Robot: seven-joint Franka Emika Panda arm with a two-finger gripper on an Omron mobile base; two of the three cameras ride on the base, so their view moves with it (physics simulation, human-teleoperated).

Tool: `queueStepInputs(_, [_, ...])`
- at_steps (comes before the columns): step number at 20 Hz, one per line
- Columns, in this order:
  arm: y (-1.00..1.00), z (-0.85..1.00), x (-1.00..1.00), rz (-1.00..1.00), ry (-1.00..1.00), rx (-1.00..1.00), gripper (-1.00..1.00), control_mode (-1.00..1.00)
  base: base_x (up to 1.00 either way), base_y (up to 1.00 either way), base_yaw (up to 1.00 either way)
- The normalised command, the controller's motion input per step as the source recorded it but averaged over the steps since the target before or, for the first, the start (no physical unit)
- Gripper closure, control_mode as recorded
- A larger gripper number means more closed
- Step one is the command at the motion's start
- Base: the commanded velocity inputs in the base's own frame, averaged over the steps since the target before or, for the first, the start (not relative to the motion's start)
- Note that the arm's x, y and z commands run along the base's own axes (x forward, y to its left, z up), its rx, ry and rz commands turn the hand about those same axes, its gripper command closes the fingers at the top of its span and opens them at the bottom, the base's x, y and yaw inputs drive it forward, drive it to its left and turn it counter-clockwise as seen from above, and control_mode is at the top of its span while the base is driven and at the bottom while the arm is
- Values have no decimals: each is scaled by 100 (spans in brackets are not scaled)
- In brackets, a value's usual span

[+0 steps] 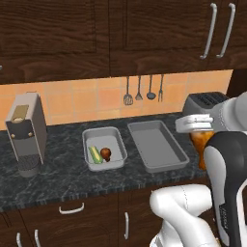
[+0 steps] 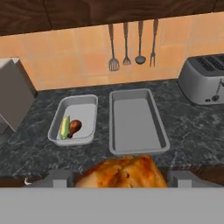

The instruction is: Place one corn and one chicken drumstick in each tupperware on the nearby counter, to pack two identical lunches.

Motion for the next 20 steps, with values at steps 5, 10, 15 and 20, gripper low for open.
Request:
queueStepInputs(5, [-43, -46, 68, 9, 2, 1, 100, -100, 0, 0, 0])
queueStepInputs(10, [0, -51, 100, 0, 4, 0, 100, -100, 0, 0, 0])
queueStepInputs(15, [0, -46, 90, -5, 0, 0, 100, -100, 0, 0, 0])
queueStepInputs(20, [0, -43, 75, 0, -1, -1, 100, -100, 0, 0, 0])
